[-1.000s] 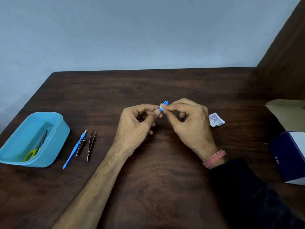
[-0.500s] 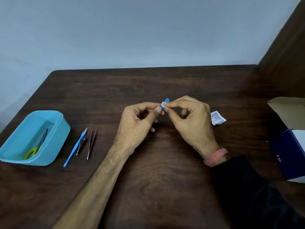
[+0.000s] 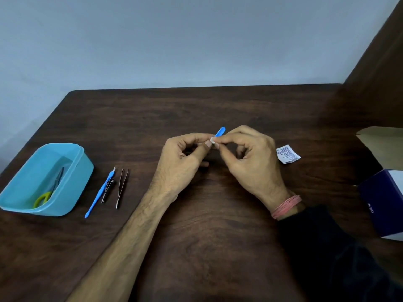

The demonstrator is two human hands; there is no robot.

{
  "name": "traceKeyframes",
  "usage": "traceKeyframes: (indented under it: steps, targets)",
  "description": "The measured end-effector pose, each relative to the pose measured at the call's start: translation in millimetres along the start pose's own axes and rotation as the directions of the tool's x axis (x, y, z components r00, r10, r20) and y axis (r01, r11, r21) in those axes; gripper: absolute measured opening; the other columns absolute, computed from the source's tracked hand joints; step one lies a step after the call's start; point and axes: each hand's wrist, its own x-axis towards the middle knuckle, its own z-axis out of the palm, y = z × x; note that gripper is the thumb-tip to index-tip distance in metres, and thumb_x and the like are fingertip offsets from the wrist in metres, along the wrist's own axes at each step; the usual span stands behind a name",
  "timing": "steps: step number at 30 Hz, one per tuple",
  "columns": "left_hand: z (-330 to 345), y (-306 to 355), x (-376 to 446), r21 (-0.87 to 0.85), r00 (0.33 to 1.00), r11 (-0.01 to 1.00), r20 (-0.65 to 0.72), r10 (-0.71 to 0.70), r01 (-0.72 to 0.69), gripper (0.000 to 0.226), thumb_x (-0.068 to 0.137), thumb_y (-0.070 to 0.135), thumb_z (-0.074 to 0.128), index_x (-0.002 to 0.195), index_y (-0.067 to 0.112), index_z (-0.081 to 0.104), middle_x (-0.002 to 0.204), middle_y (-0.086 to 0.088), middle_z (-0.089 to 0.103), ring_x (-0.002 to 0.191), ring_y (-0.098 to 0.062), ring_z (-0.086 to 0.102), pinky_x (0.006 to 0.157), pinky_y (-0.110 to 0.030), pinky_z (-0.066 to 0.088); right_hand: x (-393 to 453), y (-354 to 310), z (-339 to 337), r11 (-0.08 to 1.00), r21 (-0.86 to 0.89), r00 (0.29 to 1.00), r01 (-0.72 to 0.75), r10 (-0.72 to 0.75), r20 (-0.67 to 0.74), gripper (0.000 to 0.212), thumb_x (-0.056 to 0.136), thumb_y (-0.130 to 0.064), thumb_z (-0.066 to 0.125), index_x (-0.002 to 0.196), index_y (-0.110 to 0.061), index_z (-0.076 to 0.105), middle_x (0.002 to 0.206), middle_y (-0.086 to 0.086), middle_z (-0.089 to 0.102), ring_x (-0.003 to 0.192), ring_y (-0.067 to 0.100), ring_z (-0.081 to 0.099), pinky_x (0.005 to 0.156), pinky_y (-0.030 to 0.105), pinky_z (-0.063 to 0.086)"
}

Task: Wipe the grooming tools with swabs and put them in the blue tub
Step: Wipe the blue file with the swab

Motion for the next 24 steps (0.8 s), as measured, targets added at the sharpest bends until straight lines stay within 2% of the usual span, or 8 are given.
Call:
traceKeyframes:
  steps: [3, 6, 10, 13, 16, 20, 24]
  targets:
    - [-1, 2, -1, -0.059, 0.999, 0.998, -0.026, -0.026, 0.024, 0.026, 0.109, 0.032, 0.070, 0.103, 0.014, 0.087, 0.104, -0.002, 0.085, 0.104, -0.015, 0.080, 0.092, -0.041, 0.068, -2, -3, 1, 0.998, -0.018, 0.998, 0.061, -0.060, 0.025, 0.009, 0.097, -0.014, 0.082, 0.101, -0.021, 0.087, 0.100, -0.012, 0.073, 0.053, 0.012, 0.053, 0.055, 0.031, 0.047]
    - [0, 3, -1, -0.065, 0.998, 0.998, -0.066, -0.018, 0.013, 0.030, 0.109, 0.034, 0.071, 0.097, 0.010, 0.085, 0.093, -0.006, 0.084, 0.092, -0.017, 0.081, 0.092, -0.044, 0.068, -3, -5, 1, 0.994, -0.032, 0.993, 0.104, -0.103, 0.054, 0.011, 0.098, -0.014, 0.081, 0.104, -0.020, 0.087, 0.100, -0.012, 0.072, 0.061, 0.011, 0.057, 0.061, 0.031, 0.050]
    - [-1, 3, 0, -0.088, 0.999, 0.995, -0.030, -0.041, 0.038, 0.023, 0.111, 0.031, 0.068, 0.119, 0.015, 0.083, 0.102, -0.011, 0.086, 0.100, -0.031, 0.083, 0.103, -0.056, 0.064, -4, -6, -1, 0.992, -0.052, 0.991, 0.112, -0.108, 0.073, 0.013, 0.099, -0.014, 0.079, 0.106, -0.020, 0.087, 0.100, -0.013, 0.070, 0.070, 0.006, 0.059, 0.065, 0.032, 0.054]
    - [-3, 3, 1, -0.080, 0.998, 0.995, -0.003, -0.063, 0.063, 0.025, 0.112, 0.035, 0.066, 0.118, 0.019, 0.084, 0.102, -0.010, 0.086, 0.103, -0.032, 0.083, 0.107, -0.056, 0.061, -5, -9, -2, 0.989, -0.057, 0.985, 0.139, -0.133, 0.107, 0.014, 0.100, -0.011, 0.078, 0.107, -0.019, 0.087, 0.102, -0.010, 0.072, 0.083, 0.002, 0.064, 0.072, 0.026, 0.054]
    - [-2, 5, 1, -0.062, 0.997, 0.995, 0.008, -0.081, 0.081, 0.033, 0.110, 0.041, 0.069, 0.103, 0.014, 0.086, 0.094, -0.012, 0.085, 0.095, -0.030, 0.083, 0.101, -0.050, 0.065, -4, -10, -4, 0.983, -0.056, 0.975, 0.177, -0.167, 0.149, 0.016, 0.101, -0.009, 0.075, 0.107, -0.018, 0.086, 0.103, -0.007, 0.072, 0.090, 0.006, 0.067, 0.079, 0.019, 0.050]
    - [-4, 5, 3, -0.063, 0.996, 0.994, 0.028, -0.087, 0.089, 0.033, 0.108, 0.036, 0.073, 0.091, 0.009, 0.082, 0.090, -0.016, 0.083, 0.089, -0.027, 0.082, 0.093, -0.047, 0.069, -4, -11, -4, 0.978, -0.075, 0.968, 0.194, -0.179, 0.174, 0.018, 0.101, -0.006, 0.076, 0.108, -0.019, 0.086, 0.104, -0.006, 0.071, 0.095, 0.016, 0.069, 0.082, 0.032, 0.056]
    - [-6, 4, 5, -0.094, 0.994, 0.990, 0.010, -0.106, 0.107, 0.024, 0.111, 0.028, 0.069, 0.108, 0.005, 0.078, 0.093, -0.019, 0.083, 0.092, -0.023, 0.084, 0.083, -0.036, 0.069, -3, -12, -5, 0.978, -0.080, 0.972, 0.192, -0.179, 0.150, 0.023, 0.101, -0.004, 0.075, 0.112, -0.021, 0.086, 0.103, -0.007, 0.070, 0.093, 0.016, 0.069, 0.079, 0.037, 0.058]
